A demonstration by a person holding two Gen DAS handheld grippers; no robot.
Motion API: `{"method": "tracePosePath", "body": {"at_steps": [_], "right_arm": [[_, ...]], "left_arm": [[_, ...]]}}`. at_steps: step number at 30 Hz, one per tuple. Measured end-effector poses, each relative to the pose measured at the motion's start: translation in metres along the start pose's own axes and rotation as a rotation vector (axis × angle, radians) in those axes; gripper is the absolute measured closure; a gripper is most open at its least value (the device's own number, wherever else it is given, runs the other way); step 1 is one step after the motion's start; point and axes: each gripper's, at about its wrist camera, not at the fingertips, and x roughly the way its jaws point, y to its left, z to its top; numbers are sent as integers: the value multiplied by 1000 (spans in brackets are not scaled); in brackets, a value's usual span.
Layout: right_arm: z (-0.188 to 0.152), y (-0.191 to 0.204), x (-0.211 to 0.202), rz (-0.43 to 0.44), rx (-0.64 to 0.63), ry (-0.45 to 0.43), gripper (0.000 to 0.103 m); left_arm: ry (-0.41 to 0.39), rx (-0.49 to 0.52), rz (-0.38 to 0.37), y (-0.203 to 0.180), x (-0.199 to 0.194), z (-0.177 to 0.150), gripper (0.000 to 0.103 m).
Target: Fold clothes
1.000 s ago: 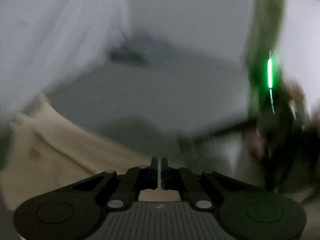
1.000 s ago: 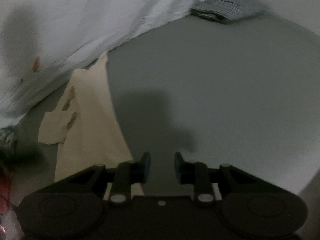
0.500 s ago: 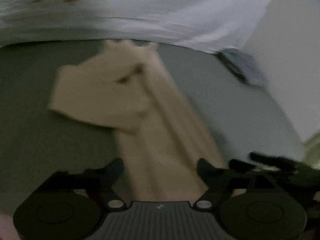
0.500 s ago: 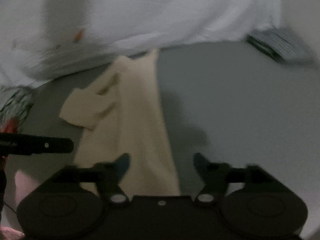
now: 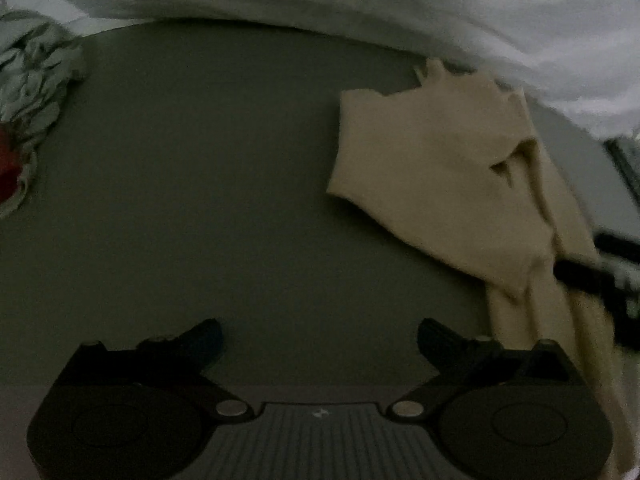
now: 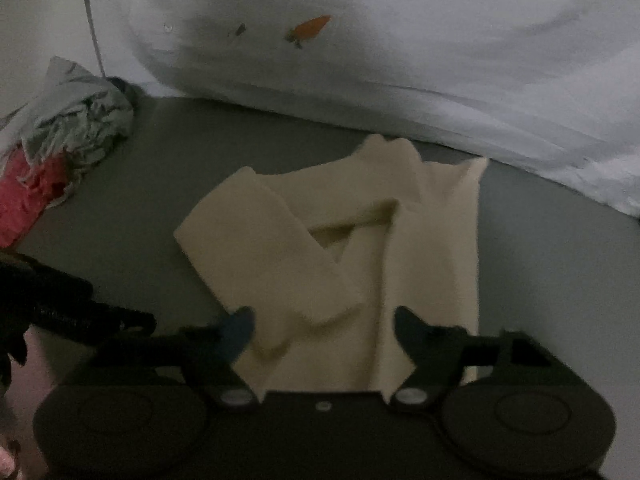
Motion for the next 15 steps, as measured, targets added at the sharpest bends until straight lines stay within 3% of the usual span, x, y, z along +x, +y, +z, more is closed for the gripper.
{"method": "tracePosePath", "body": {"at_steps": [5,6,10,11,15], "right_arm": [[19,-7,37,13,5,53,37],[20,-8,45,13,7,70,41],[20,-11,58,40,26,108,74],[21,-11,55,45,23,105,99],[27,-11,16,74,44,13,99]], "left_arm": [[22,41,24,0,16,8,0],[27,49,29,1,19,10,0],[30,68,42,-1,25,13,0],[27,72,46,-2,27,12,0],[23,68,46,-3,29,12,0]]}}
